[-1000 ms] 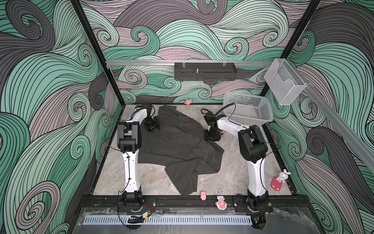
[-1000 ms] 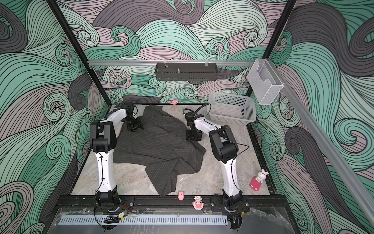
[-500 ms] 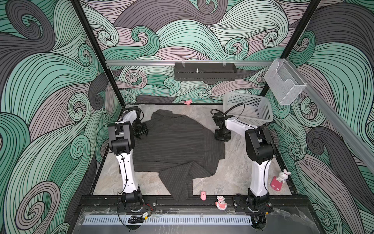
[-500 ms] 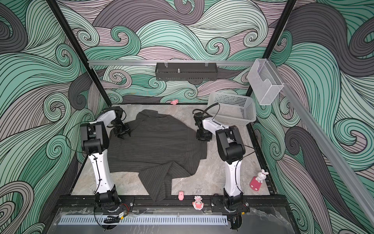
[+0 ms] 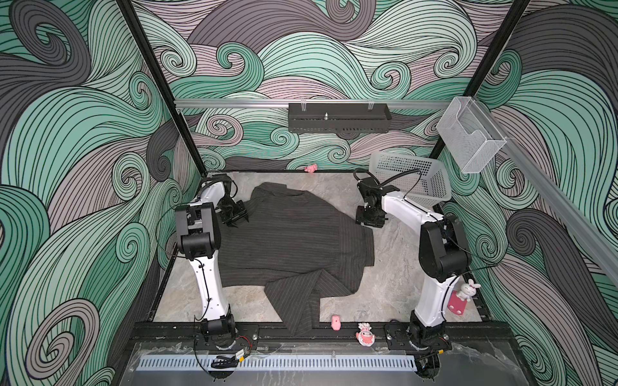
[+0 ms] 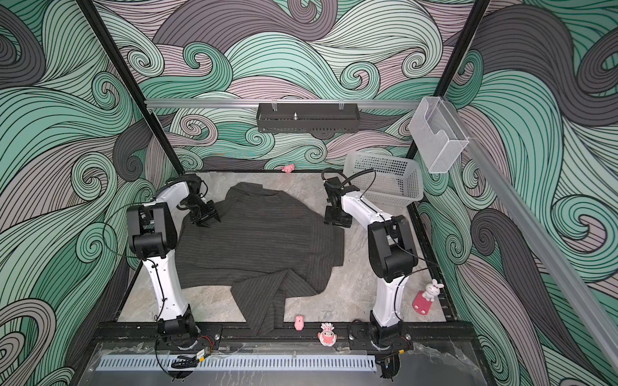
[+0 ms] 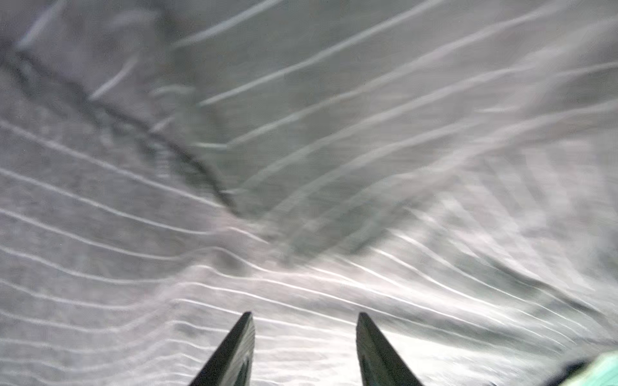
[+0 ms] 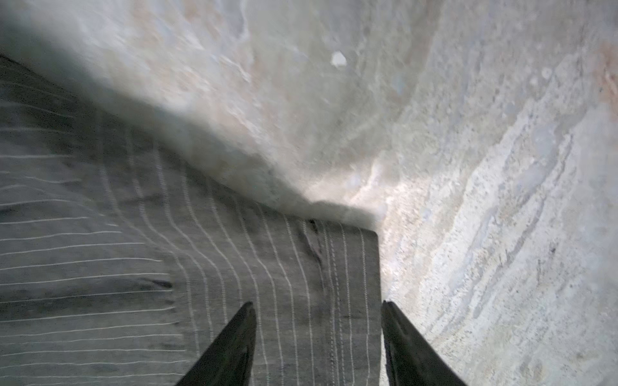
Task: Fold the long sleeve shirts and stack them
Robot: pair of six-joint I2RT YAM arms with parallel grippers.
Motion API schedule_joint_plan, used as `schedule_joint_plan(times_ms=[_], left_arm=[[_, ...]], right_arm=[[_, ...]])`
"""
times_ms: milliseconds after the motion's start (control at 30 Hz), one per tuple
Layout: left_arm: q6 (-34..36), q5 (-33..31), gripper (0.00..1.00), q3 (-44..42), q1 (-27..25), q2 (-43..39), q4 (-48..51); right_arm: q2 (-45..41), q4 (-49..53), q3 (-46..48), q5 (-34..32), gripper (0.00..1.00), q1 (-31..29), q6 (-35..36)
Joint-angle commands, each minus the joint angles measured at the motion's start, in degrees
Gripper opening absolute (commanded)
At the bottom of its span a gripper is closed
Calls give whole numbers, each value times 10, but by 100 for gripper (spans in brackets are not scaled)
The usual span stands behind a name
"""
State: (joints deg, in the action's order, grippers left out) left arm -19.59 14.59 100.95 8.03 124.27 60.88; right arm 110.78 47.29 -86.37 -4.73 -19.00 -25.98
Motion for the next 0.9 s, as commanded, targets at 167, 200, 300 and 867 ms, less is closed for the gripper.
schedule_joint_plan(times_ms=[167, 200, 300, 867], left_arm=[[-10, 57, 53, 77, -6, 44, 9], [-11, 58, 52, 85, -6, 53, 8], [-8, 44, 52, 124, -6, 78, 24], [-3, -23, 54, 128, -5, 80, 49]], right_arm=[[95, 13, -52, 64, 65, -11, 28], [104, 13, -55, 59, 65, -11, 26], [122, 17, -59, 37, 64, -11, 20], [148, 14, -174, 82, 68, -40, 132]])
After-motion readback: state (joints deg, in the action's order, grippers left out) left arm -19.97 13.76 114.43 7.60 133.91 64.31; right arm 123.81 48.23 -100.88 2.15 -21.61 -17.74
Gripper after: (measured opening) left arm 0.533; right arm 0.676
